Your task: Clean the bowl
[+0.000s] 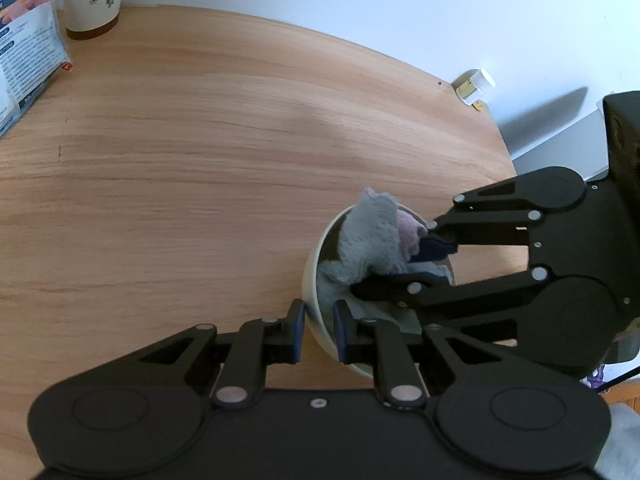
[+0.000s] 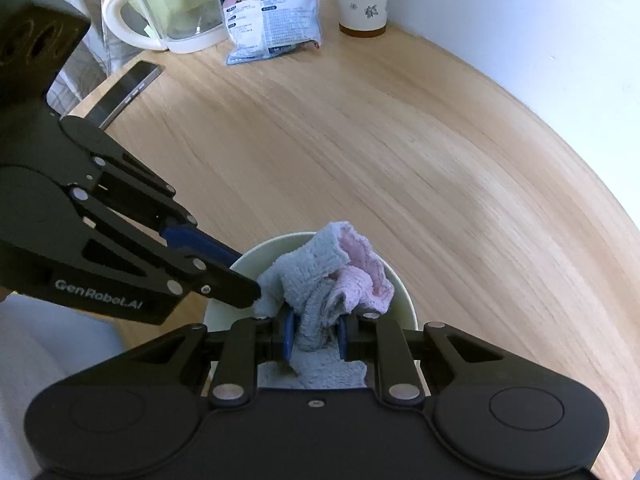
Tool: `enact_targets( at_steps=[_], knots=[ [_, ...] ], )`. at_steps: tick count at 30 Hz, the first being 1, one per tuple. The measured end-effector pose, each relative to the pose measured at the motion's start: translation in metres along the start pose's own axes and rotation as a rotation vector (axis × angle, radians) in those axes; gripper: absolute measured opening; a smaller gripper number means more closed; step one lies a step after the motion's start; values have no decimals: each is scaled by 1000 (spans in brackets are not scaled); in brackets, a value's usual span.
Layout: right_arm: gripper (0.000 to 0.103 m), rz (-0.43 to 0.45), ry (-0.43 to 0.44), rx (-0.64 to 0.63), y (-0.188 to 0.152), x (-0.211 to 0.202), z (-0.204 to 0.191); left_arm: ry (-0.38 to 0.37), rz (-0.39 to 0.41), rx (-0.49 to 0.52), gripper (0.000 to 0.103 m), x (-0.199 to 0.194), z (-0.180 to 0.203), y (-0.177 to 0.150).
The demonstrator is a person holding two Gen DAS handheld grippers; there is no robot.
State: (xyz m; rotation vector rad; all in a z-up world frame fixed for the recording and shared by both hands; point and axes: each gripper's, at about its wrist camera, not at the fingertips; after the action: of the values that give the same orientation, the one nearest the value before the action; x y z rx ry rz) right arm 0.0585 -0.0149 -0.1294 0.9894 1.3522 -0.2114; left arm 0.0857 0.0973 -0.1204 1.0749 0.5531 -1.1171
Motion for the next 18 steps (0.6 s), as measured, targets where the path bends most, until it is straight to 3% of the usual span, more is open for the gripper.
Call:
enact_targets(
  at_steps=[12, 18],
  knots=[
    [23, -5, -18, 16, -5, 21, 1, 12, -2, 19, 15, 4, 3, -3],
    [23, -47, -85, -2, -4, 10, 3, 19, -5, 33, 14, 6, 5, -2]
  ],
)
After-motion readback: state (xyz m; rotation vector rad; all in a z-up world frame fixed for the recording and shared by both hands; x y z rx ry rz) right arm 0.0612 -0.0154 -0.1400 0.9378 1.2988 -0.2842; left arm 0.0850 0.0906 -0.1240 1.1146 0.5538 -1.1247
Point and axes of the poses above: each gripper's, at about its wrist camera, not at the fingertips, and x roughly the way its jaws point, z to its right, y to its top, and after that the axes turned 9 degrees about z, right-handed
